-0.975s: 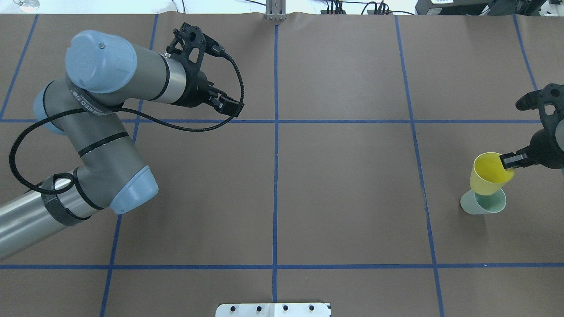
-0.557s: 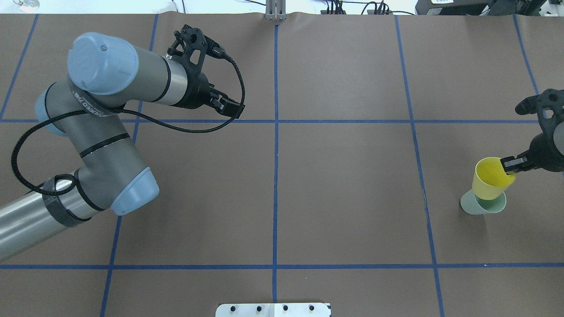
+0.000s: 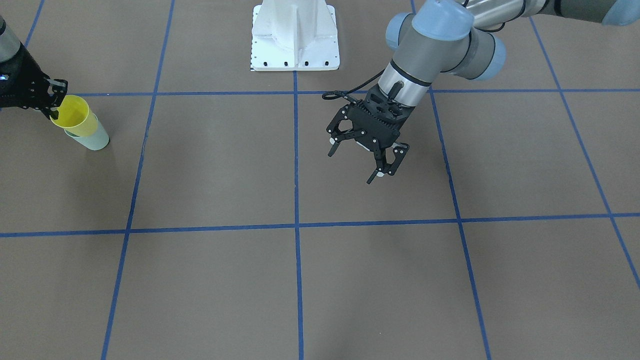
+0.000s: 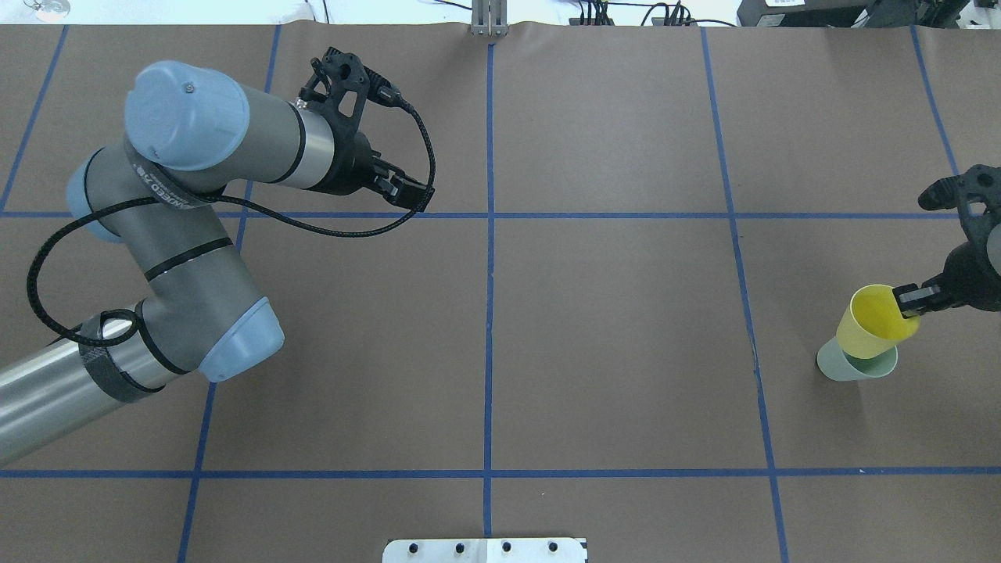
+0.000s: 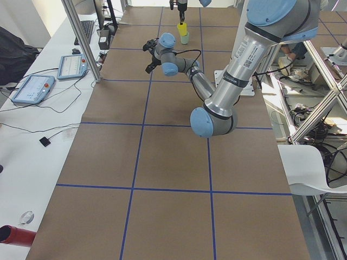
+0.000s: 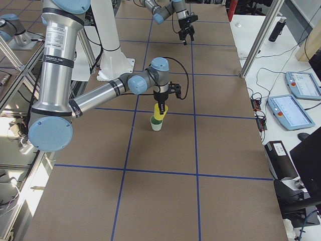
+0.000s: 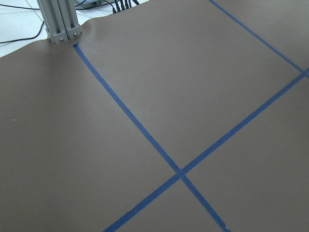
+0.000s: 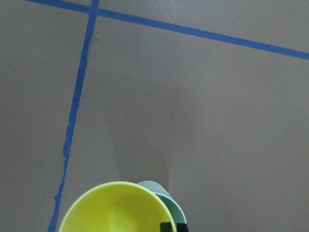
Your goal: Transfer and stack yellow cup on green cup
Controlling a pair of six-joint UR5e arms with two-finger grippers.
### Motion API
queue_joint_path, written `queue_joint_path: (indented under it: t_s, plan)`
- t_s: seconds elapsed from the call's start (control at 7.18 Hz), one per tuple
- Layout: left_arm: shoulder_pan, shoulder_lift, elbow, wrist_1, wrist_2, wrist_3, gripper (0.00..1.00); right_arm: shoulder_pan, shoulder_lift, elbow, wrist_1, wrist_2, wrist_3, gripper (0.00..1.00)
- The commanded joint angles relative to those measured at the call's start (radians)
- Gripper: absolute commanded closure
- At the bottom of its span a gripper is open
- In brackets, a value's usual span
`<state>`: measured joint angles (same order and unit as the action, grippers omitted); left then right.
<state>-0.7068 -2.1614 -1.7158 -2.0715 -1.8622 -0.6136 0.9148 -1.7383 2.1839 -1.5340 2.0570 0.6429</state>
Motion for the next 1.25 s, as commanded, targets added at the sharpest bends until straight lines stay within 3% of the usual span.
queue_joint_path:
  t_s: [0.0, 1.11]
  plan:
    - [0.001, 0.000, 0.001, -0.001, 0.000, 0.000, 0.00, 0.050, -0.004, 0.005, 0.000, 0.044, -0.021, 1.00]
    - [0.001, -0.002, 0.002, -0.001, 0.000, -0.006, 0.00, 0.073, -0.012, -0.024, -0.002, 0.074, -0.034, 1.00]
